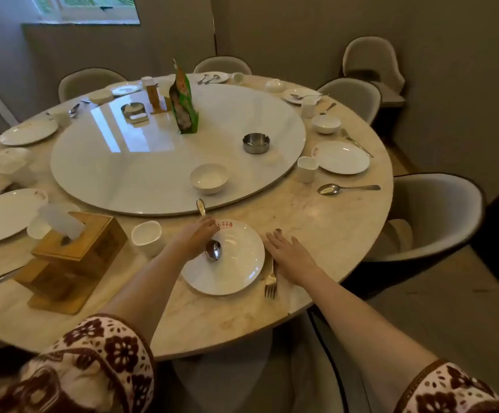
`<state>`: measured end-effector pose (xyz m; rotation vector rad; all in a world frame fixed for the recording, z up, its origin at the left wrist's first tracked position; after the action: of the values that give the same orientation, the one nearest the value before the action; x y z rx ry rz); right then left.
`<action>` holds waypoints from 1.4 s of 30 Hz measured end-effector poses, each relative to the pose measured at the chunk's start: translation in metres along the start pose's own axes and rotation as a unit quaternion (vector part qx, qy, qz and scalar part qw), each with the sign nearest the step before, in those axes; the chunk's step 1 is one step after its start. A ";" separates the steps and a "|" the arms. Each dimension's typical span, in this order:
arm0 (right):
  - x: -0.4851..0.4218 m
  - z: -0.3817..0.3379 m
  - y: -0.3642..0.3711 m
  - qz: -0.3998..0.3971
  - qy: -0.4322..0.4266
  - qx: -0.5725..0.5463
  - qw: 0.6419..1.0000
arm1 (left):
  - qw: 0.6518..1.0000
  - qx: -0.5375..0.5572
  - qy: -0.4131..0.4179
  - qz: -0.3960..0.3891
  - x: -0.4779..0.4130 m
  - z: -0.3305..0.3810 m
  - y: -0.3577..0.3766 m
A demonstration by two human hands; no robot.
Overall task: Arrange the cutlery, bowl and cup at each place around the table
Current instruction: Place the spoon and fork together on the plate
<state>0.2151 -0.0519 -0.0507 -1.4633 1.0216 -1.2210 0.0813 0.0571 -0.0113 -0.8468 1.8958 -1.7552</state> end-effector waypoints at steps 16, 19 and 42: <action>0.013 0.003 -0.009 0.120 -0.093 0.083 0.985 | 0.996 -0.077 0.029 0.015 -0.022 -0.001 -0.005; 0.018 0.010 -0.006 0.083 -0.070 0.063 0.992 | 0.997 -0.072 0.017 0.000 -0.022 -0.004 -0.007; -0.002 0.013 -0.087 0.245 0.109 -0.354 0.896 | 0.703 0.631 -0.314 -0.098 0.025 -0.033 -0.014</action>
<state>0.2300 -0.0300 0.0328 -1.4564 1.9973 -0.6651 0.0430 0.0637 0.0089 -0.8419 -0.0353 -1.9389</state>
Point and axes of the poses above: each hand's wrist, its own x-axis away from the middle knuckle, its own y-axis out of the palm, z = x × y, the point moved 10 cm from there along -x, towards the middle knuckle, and after that the axes turned 8 degrees about -y, right-handed, at the moved point
